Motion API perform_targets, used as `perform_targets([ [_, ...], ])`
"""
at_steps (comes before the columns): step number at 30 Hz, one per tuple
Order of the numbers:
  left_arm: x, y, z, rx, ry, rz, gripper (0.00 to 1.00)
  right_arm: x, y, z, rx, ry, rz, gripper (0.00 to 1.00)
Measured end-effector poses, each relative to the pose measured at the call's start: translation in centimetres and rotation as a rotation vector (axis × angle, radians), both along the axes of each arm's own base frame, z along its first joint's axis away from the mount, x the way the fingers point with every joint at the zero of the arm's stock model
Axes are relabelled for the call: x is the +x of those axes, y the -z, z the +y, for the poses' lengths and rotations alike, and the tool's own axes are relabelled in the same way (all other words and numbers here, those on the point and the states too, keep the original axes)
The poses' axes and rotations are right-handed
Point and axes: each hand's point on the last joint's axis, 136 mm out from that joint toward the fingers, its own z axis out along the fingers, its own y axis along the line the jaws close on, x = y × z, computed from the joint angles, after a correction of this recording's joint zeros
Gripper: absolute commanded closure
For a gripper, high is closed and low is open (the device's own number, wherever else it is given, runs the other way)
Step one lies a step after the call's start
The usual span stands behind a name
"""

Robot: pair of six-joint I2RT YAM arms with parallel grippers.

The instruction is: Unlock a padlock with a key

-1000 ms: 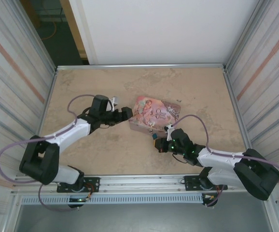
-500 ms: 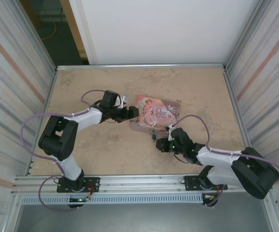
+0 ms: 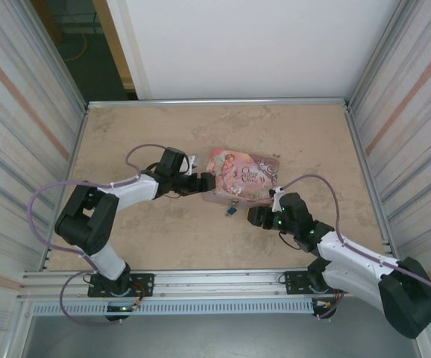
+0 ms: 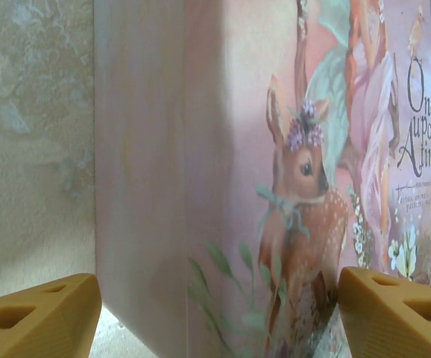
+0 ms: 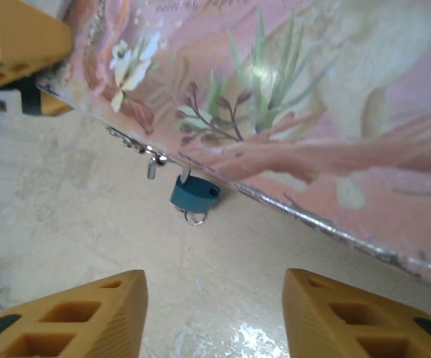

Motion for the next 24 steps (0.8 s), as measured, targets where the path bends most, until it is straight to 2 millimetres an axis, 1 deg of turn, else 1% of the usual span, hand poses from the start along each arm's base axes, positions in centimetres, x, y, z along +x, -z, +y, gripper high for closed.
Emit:
perform_targets([
  [5,-1.8,0.1,0.7,-0.009,-0.018,0.009,0.18,0.7,-0.7,-0.3,0.016,-0.004,-0.026,0.39],
  [8,-2.9,0.2,1.2,-0.01,-0.027,0.021,0.18,1.5,-1.5,-0.5,0.027,-0.003,-0.058,0.32],
  [12,-4.3,0.2,1.7,-0.01,-0.034,0.033,0.17,2.7,-2.3,-0.6,0.017,-0.014,-0.099,0.3],
  [17,-5.8,0.2,2.8,-0.01,-0.063,0.048,0.17,4.0,-3.4,0.3,0.02,-0.052,-0.169,0.27],
  [21,-6.6,0.0,3.5,0.002,-0.076,0.057,0.16,4.8,-3.5,0.8,0.013,-0.073,-0.195,0.28],
  [24,-7.0,0.0,3.9,0.019,-0.085,0.065,0.16,5.2,-3.7,0.8,0.015,-0.078,-0.204,0.27],
])
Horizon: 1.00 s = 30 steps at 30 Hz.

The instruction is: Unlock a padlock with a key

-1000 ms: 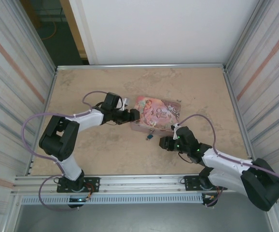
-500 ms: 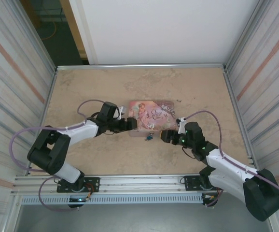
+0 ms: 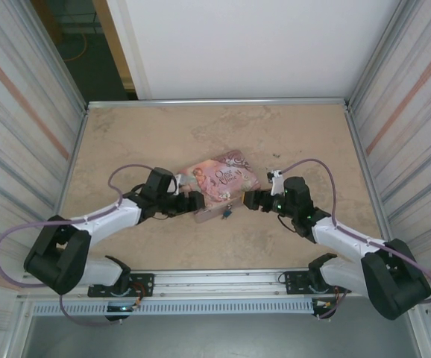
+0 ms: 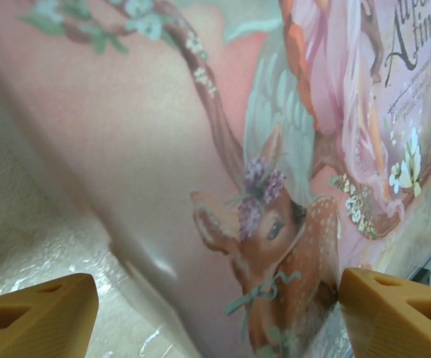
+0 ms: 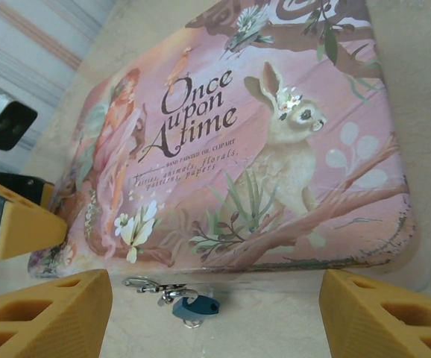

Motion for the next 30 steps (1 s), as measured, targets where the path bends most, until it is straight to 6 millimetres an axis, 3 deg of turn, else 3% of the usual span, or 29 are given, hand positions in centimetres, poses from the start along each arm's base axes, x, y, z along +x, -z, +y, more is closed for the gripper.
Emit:
perform_targets([
  [7,-0.7,-1.5,0.8,0.011,-0.011,-0.012,0.16,0.5,-2.1,-1.0,0.027,0.029,-0.067,0.2],
  [13,0.1,-5.3,1.4,-0.015,-0.036,-0.111,0.16,-0.5,-4.3,-1.9,0.052,0.047,-0.139,0.08],
  [15,0.3,-6.5,1.6,-0.021,-0.043,-0.152,0.16,-0.8,-4.2,-2.5,0.051,0.069,-0.143,0.01],
  [22,0.5,-8.7,2.2,-0.025,-0.058,-0.243,0.17,-1.3,-3.2,-4.6,0.059,0.184,-0.137,0.01],
  [30,0.7,-10.4,1.7,-0.053,-0.035,-0.28,0.27,-1.8,-2.8,-5.0,0.098,0.217,-0.101,0.01],
])
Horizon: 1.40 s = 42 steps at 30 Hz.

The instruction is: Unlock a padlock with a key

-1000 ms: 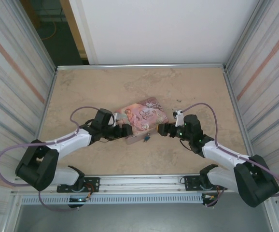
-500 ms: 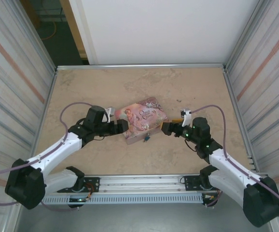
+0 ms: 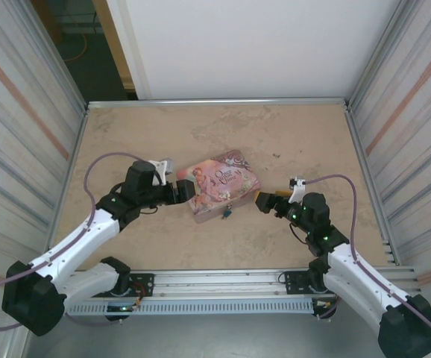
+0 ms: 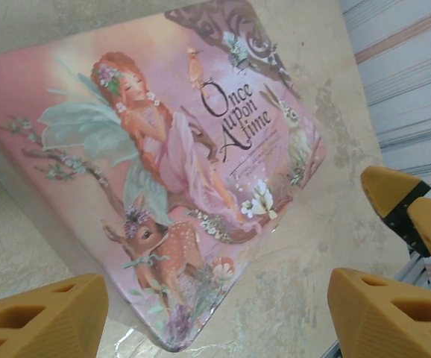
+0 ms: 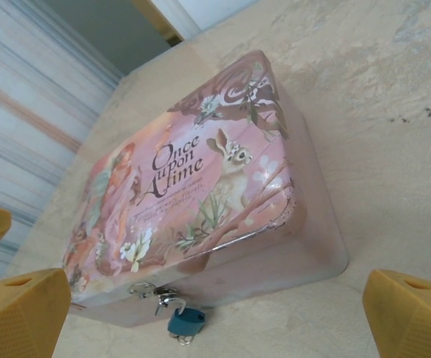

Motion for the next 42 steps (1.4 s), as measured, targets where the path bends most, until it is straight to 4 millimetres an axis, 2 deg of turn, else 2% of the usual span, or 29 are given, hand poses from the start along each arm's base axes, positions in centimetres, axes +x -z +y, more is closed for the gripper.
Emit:
perform_targets([
  [4,0.1,-0.8,-0.8,-0.022,0.028,-0.002,0.34,-0.1,0.6,0.1,0.019,0.002,0.036,0.01],
  [9,0.2,-0.6,-1.9,-0.044,0.062,0.013,0.4,-0.2,1.2,0.4,0.021,-0.002,0.063,0.01],
  [22,1.7,-0.9,-5.1,-0.073,0.153,0.075,0.55,-1.0,2.1,2.6,0.025,-0.08,0.088,0.01],
  [26,2.3,-0.1,-6.4,-0.068,0.182,0.108,0.58,-1.0,2.8,3.3,0.024,-0.114,0.111,0.01],
  [32,2.5,2.0,-7.9,-0.038,0.21,0.168,0.63,-1.5,3.9,5.2,0.013,-0.183,0.146,0.01],
  [37,2.6,3.8,-8.0,-0.014,0.208,0.214,0.63,-1.5,4.4,6.7,0.005,-0.222,0.156,0.01],
  [42,2.6,4.2,-8.0,-0.008,0.207,0.226,0.63,-1.6,4.9,8.4,-0.005,-0.266,0.165,0.01],
])
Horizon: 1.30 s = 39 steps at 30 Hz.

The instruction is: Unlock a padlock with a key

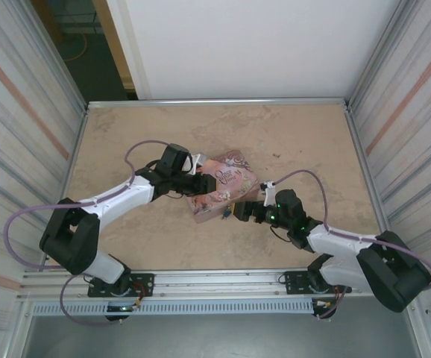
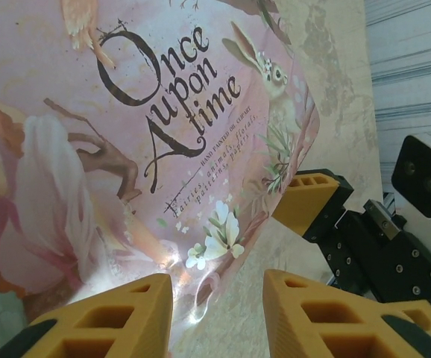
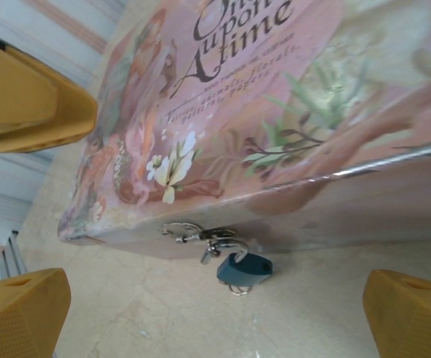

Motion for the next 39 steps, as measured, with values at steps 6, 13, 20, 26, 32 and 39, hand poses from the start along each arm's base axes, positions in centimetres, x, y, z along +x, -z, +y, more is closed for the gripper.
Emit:
perform_targets([
  [6,-0.7,1.4,0.5,0.018,-0.003,0.031,0.63,-0.2,1.0,1.9,-0.013,-0.047,0.016,0.01],
  [13,-1.2,2.1,0.8,0.029,-0.005,0.052,0.63,-0.3,2.2,2.8,-0.026,-0.066,0.027,0.01],
  [20,-1.2,2.2,0.8,0.026,-0.015,0.062,0.63,-0.3,2.4,3.5,-0.03,-0.096,0.005,0.02],
  [26,-1.2,2.2,0.8,0.021,-0.019,0.061,0.63,-0.1,2.0,3.9,-0.033,-0.133,-0.025,0.02],
  [32,-1.2,2.2,0.8,0.014,-0.025,0.061,0.63,1.1,1.4,3.6,-0.028,-0.147,-0.048,0.02],
  [39,-1.1,2.2,0.7,0.007,-0.035,0.067,0.63,1.5,1.0,3.6,-0.023,-0.155,-0.068,0.03],
])
